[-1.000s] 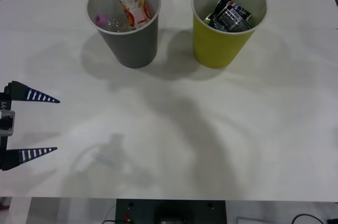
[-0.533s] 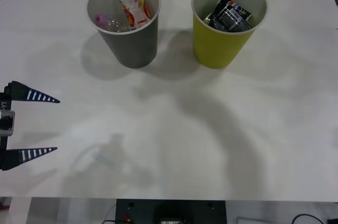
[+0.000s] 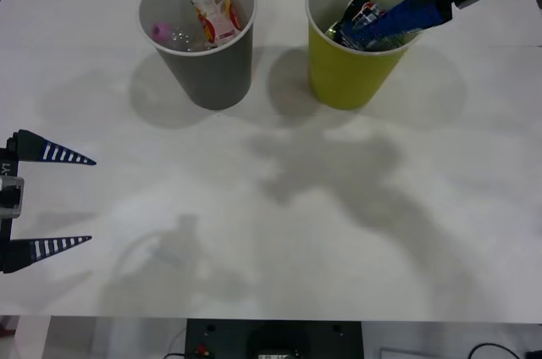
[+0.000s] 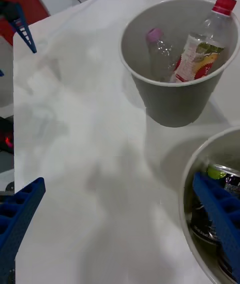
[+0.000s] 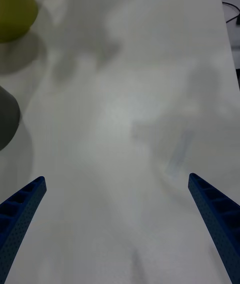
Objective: Put the can into the green bin and the plastic bottle into the gray bin
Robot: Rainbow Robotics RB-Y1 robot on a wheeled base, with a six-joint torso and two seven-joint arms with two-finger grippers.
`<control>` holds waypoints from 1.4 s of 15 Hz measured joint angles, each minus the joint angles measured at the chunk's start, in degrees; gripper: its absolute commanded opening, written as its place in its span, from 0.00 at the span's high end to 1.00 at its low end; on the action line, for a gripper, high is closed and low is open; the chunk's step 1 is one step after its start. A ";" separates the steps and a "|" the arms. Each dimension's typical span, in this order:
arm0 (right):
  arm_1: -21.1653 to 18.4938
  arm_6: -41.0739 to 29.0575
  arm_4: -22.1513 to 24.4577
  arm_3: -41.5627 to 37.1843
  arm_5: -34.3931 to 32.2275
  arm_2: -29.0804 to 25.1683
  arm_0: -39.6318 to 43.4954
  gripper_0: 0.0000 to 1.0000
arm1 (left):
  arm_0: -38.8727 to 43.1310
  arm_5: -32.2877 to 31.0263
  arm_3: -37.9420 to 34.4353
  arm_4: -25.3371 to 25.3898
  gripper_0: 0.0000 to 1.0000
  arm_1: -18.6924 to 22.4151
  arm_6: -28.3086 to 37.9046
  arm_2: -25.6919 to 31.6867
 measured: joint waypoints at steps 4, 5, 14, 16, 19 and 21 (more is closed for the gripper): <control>-3.43 9.81 -0.21 -6.84 -0.19 -8.36 13.66 0.00 | 0.00 0.00 0.00 0.00 0.02 0.00 0.00 0.00; -4.11 12.03 -0.07 -8.16 -0.29 -10.02 16.60 0.00 | 0.00 0.00 0.00 0.00 0.02 0.00 0.00 0.00; -4.24 33.25 4.35 -16.10 -3.02 -29.00 44.81 0.00 | 0.00 0.00 0.00 0.00 0.02 0.00 0.00 0.00; -4.14 37.89 4.78 -16.31 -3.02 -31.02 49.45 0.00 | 0.00 0.00 0.00 0.00 0.02 0.00 0.00 0.00; -3.47 44.31 5.96 -16.57 -3.02 -33.94 55.53 0.00 | 0.00 0.00 0.00 0.00 0.02 0.00 0.00 0.00; -2.06 47.11 8.02 -17.48 -3.02 -36.33 59.21 0.00 | 0.00 0.00 0.00 0.00 0.02 0.00 0.00 0.00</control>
